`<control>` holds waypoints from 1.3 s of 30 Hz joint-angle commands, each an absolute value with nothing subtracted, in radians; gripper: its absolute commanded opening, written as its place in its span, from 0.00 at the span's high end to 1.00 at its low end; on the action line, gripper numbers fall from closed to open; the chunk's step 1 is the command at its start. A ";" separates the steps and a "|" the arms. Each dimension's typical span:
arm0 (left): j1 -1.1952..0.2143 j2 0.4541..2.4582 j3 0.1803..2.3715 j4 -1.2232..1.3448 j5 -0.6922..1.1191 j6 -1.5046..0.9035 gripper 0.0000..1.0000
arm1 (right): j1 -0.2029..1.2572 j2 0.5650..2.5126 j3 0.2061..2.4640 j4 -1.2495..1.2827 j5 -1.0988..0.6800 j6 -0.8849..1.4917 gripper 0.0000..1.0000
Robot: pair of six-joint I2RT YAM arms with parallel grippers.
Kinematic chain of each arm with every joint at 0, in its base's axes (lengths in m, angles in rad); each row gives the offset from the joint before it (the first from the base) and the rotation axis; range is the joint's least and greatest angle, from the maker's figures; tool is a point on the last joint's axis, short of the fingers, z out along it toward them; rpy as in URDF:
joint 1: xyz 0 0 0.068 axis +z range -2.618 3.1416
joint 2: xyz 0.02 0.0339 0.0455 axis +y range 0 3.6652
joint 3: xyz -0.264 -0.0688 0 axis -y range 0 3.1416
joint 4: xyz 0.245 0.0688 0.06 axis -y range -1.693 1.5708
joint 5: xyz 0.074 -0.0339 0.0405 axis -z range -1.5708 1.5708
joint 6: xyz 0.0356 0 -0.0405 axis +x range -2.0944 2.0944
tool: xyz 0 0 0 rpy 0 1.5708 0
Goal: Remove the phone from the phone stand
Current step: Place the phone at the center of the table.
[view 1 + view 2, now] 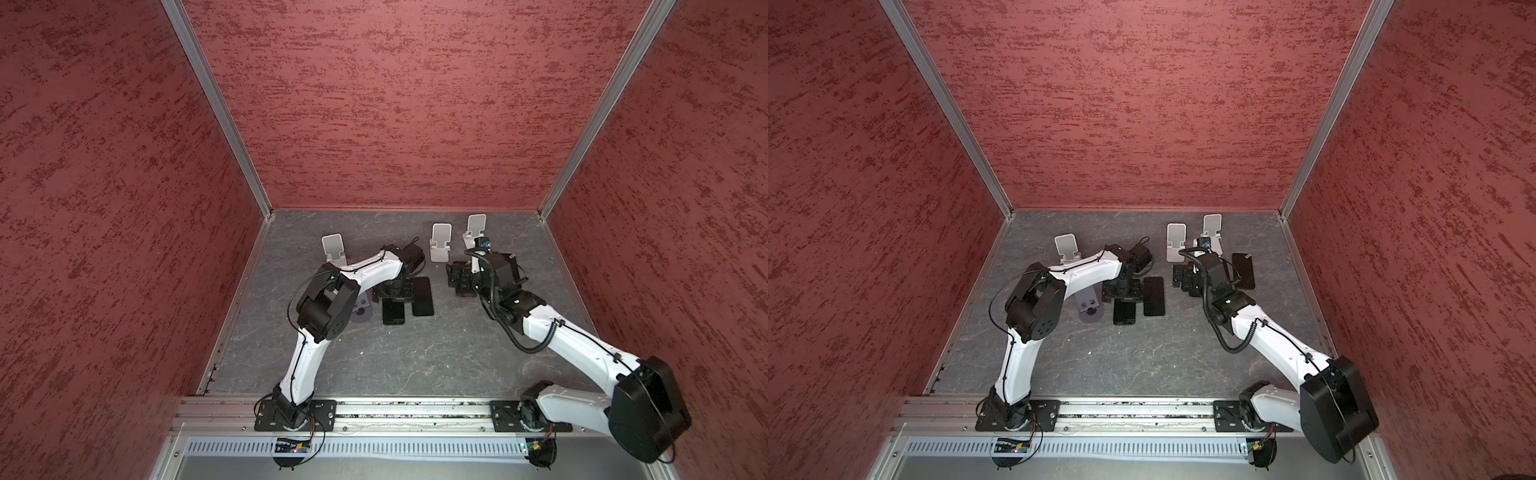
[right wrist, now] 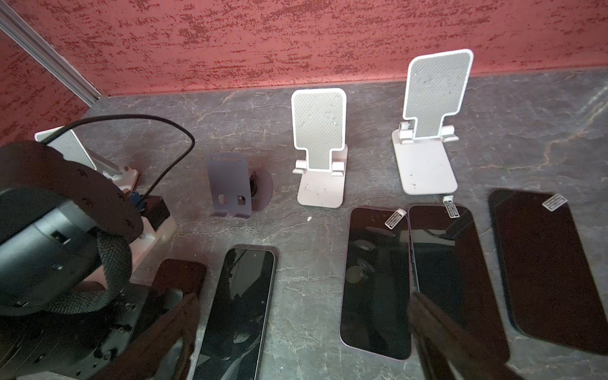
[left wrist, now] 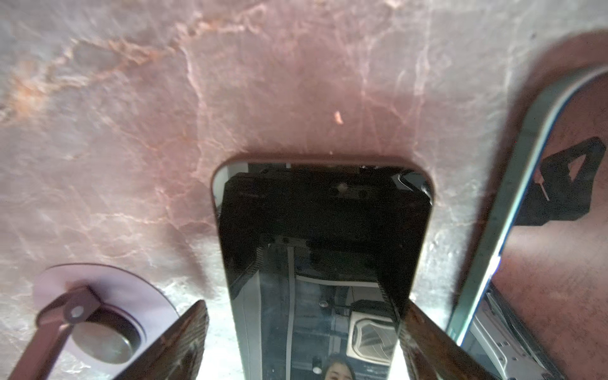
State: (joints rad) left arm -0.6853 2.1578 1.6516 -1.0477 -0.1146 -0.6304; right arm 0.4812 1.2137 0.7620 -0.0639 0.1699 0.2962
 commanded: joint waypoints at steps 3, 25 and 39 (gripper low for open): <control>-0.694 2.129 1.687 -1.036 -0.172 -0.614 0.10 | 0.472 1.192 0.744 -0.046 0.158 0.316 0.01; -0.841 1.935 1.681 -0.964 -0.475 -0.677 0.01 | 0.472 1.166 0.710 -0.040 0.157 0.322 0.01; -0.894 1.635 1.412 -0.963 -0.787 -1.008 0.01 | 0.472 1.174 0.703 -0.025 0.132 0.330 0.01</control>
State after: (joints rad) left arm -0.8867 1.6779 1.4570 -0.9600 -0.6891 -0.8848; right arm 0.4808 1.1801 0.7094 -0.0559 0.1555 0.3119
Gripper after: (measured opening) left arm 0.994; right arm 0.987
